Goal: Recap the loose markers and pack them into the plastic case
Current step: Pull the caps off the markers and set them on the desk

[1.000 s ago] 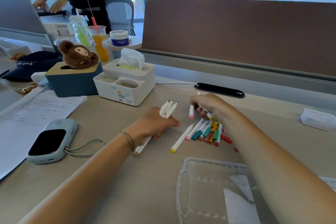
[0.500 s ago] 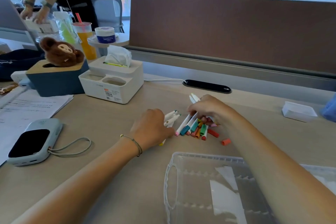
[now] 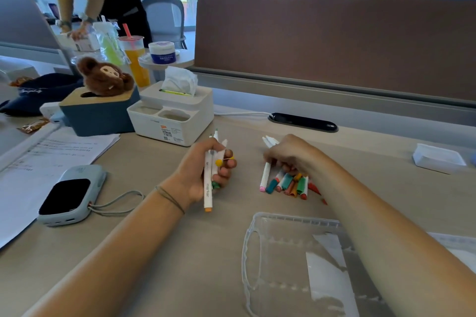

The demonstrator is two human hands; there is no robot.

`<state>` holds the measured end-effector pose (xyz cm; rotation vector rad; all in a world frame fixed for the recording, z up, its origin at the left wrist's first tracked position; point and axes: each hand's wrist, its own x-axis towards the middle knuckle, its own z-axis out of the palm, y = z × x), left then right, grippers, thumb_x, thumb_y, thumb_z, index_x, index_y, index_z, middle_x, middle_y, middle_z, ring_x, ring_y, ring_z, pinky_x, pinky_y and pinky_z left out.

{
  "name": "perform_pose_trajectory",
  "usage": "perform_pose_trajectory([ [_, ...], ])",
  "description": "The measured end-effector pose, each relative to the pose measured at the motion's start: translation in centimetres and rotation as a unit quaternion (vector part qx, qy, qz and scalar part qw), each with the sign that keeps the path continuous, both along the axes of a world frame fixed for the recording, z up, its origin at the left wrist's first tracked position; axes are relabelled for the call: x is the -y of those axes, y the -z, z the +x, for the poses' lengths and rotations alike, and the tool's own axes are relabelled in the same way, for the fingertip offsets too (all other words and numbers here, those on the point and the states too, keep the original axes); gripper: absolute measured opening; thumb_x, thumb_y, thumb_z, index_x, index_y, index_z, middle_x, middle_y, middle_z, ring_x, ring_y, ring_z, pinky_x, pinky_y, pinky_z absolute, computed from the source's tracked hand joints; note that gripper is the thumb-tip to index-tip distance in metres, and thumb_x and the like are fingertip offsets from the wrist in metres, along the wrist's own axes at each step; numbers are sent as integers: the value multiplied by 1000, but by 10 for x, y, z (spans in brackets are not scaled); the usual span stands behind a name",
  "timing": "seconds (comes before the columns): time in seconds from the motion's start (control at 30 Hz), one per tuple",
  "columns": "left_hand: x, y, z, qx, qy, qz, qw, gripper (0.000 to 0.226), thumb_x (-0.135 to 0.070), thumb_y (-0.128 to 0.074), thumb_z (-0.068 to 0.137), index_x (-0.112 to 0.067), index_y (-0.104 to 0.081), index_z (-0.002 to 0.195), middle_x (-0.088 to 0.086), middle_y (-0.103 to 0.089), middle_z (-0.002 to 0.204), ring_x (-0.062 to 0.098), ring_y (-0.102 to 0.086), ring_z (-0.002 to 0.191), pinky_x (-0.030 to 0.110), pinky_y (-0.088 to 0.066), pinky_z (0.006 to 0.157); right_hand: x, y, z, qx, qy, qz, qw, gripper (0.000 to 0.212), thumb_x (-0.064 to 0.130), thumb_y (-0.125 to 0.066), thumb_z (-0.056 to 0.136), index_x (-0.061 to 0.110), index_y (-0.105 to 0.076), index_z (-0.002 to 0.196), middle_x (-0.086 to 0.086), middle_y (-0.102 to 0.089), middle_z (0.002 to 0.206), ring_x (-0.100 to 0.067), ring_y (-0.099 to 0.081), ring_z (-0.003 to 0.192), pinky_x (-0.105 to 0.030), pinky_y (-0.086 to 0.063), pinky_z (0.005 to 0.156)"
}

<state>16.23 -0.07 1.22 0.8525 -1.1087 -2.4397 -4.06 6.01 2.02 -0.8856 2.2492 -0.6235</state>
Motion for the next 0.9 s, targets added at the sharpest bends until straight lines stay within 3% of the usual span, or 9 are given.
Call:
perform_pose_trajectory([
  [0.17, 1, -2, -27, 94, 19, -47, 994, 26, -24, -59, 92, -19, -48, 70, -3, -44, 56, 7, -45, 41, 16, -37, 36, -26, -17, -16, 188, 51, -84, 977, 14, 21, -53, 84, 13, -50, 73, -3, -45, 57, -13, -38, 47, -23, -34, 46],
  [0.27, -3, -3, -53, 173, 34, -148, 973, 13, -19, -66, 94, -10, -56, 93, 1, -58, 60, 10, -52, 45, 20, -44, 40, -45, -22, -28, 274, 80, -105, 953, 11, 15, -53, 84, 10, -53, 75, -7, -54, 59, -15, -48, 46, -22, -42, 43],
  [0.37, -4, -2, -82, 255, 53, -303, 917, 28, -25, -68, 94, -8, -53, 110, 5, -57, 68, 12, -51, 52, 23, -48, 48, -61, -21, -37, 325, 97, -127, 932, 7, 10, -54, 89, 4, -57, 92, -8, -55, 61, -16, -50, 47, -25, -47, 44],
  [0.5, -6, 7, -112, 345, 93, -538, 764, 40, -42, -71, 88, -8, -60, 106, 9, -65, 88, 16, -60, 69, 21, -50, 61, -77, -18, -43, 257, 113, -138, 950, 16, 10, -60, 97, -4, -63, 104, -5, -52, 51, -12, -43, 36, -22, -43, 37],
  [0.6, -12, 12, -126, 381, 109, -622, 675, 39, -52, -72, 83, -16, -58, 89, 5, -66, 89, 13, -57, 72, 25, -52, 70, -86, -18, -48, 207, 119, -136, 962, 17, 12, -66, 96, -4, -68, 100, -4, -53, 47, -10, -43, 33, -18, -37, 33],
  [0.73, -16, 8, -133, 401, 108, -648, 638, 38, -52, -71, 85, -17, -57, 84, 0, -62, 74, 9, -56, 62, 20, -48, 61, -88, -12, -56, 141, 125, -124, 974, 18, 11, -69, 91, -7, -68, 96, -6, -57, 46, -15, -46, 36, -25, -40, 40],
  [0.83, -16, 6, -135, 411, 120, -673, 603, 38, -53, -70, 86, -17, -57, 87, 0, -66, 76, 9, -58, 60, 25, -56, 69, -87, -6, -57, 76, 112, -108, 985, 19, 10, -69, 88, -7, -67, 95, -5, -58, 44, -17, -47, 36, -26, -41, 42],
  [0.9, -17, 6, -137, 420, 150, -667, 597, 40, -54, -71, 84, -18, -55, 82, 1, -67, 78, 10, -60, 62, 27, -57, 73, -86, -4, -53, 45, 95, -94, 990, 19, 11, -68, 89, -7, -66, 94, -3, -58, 42, -17, -48, 35, -24, -39, 39],
])
